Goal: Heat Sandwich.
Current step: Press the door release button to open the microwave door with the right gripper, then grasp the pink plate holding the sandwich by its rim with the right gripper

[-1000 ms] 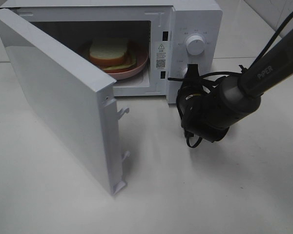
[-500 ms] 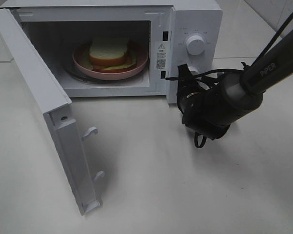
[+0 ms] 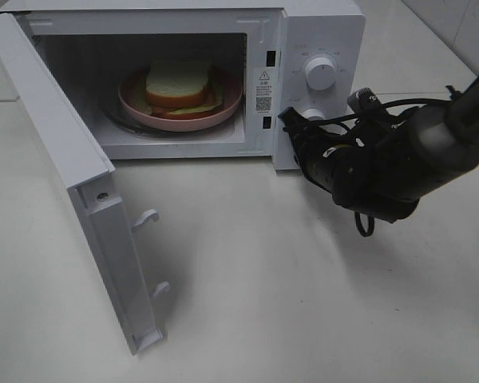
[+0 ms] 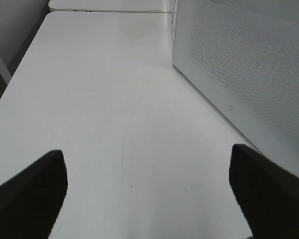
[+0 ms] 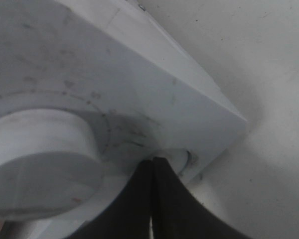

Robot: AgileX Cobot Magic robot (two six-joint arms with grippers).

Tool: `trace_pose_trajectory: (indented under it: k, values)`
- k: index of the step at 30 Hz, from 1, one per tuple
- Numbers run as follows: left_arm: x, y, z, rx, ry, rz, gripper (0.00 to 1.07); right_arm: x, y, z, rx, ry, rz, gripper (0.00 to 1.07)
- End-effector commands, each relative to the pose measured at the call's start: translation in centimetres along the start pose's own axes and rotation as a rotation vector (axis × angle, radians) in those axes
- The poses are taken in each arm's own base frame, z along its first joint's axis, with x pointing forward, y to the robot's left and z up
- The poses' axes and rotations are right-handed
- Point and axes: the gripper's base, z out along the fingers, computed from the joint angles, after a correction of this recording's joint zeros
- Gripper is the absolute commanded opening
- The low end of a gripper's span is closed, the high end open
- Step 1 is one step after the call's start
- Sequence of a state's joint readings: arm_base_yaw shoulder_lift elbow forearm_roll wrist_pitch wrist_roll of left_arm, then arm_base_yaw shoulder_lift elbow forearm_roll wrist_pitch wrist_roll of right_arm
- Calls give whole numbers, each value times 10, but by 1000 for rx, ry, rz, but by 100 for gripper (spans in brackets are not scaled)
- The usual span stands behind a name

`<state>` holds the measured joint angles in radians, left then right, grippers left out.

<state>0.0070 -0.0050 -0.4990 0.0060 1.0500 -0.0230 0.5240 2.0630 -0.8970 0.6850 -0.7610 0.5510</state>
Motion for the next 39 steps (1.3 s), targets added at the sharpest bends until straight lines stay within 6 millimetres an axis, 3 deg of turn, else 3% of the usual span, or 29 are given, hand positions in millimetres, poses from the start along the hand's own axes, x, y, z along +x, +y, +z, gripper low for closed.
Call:
trace_pose_trajectory:
  k: [1,8,10,18,24,39]
  values:
    - [1,0,-1,-2,-26,1,82,-40,36,-27,-238,-186,-93,0]
    - [1,0,-1,-2,-26,1,82,-32,21,-53,-191,-14,-191,0]
    - [1,0,-1,-2,-26,1,82,-29,11,-68,-172,48,-238,0]
    - [1,0,-1,-2,-26,1,82,-28,-2,-100,-172,148,-357,1]
    - [1,0,-1,-2,-26,1,82,-31,1,-126,-171,282,-611,1]
    - [1,0,-1,-2,-26,1,82,-42,6,-172,-116,568,-911,1]
